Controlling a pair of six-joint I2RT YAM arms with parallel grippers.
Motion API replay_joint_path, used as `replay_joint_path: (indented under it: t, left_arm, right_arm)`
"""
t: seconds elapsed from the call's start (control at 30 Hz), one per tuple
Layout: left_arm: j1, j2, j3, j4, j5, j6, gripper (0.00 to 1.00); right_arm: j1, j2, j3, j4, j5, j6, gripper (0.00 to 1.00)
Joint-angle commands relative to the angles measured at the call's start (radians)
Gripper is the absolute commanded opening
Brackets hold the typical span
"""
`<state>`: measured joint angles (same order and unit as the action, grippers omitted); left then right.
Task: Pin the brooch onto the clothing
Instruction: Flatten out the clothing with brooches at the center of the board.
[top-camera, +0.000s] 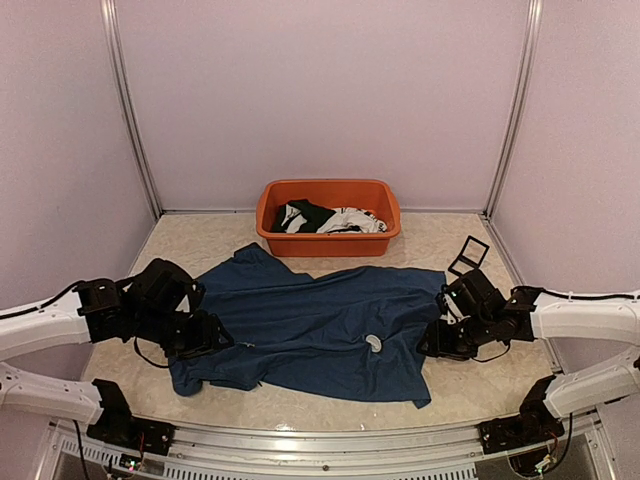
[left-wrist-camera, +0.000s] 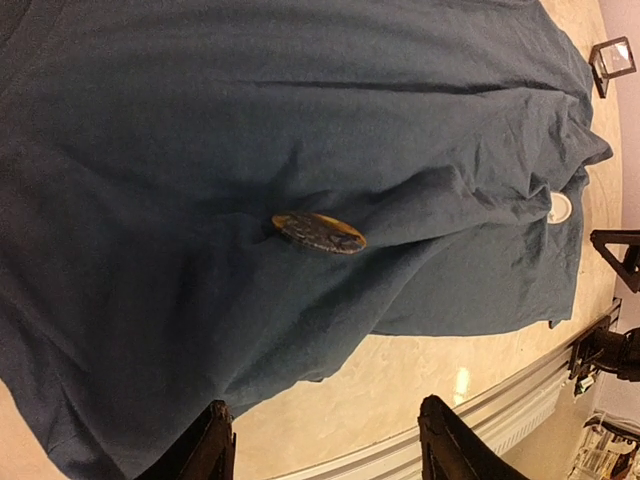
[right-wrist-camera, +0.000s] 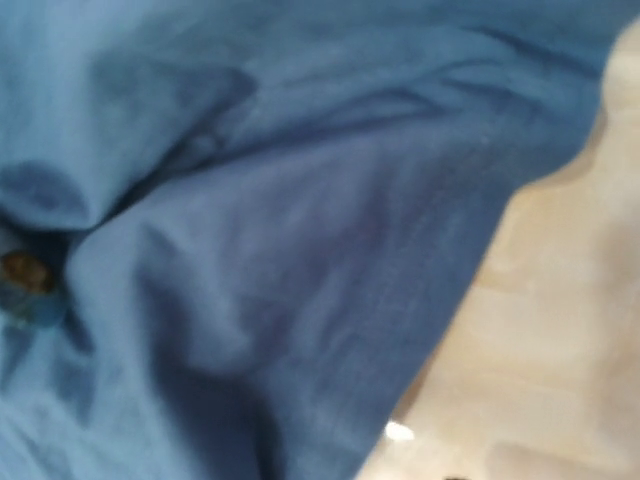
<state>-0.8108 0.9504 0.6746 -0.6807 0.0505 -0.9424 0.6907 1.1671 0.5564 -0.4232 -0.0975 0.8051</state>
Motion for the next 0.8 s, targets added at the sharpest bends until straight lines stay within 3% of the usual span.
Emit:
replay_joint_path:
  t: [0.0, 0.2, 0.43, 0.53, 0.67, 0.77]
  left_arm:
    - [-0.033, 0.094, -0.028, 0.159, 0.004, -0.032, 0.57]
    - [-0.027, 0.098, -0.083, 0.172, -0.020, -0.056, 0.41]
    - [-0.006, 0.063, -0.157, 0.194, -0.011, -0.081, 0.37]
    - [0.005, 0.068, -0.190, 0.223, 0.007, -0.093, 0.37]
    - [0.015, 0.076, -0.220, 0.254, 0.012, -0.106, 0.37]
    - [0.031, 0.083, -0.238, 0.269, 0.013, -0.107, 0.37]
  right_arm:
    - [-0.006, 0.055, -0.037, 0.127, 0.034, 0.119, 0.51]
    - [-0.006, 0.118, -0.038, 0.177, 0.071, 0.146, 0.52]
    - [-0.005, 0.189, -0.063, 0.257, 0.057, 0.175, 0.48]
    - [-0.006, 0.228, -0.073, 0.306, 0.032, 0.191, 0.34]
    - [-0.006, 0.251, -0.065, 0.297, 0.034, 0.186, 0.00]
    - [-0.005, 0.238, -0.019, 0.169, 0.086, 0.153, 0.00]
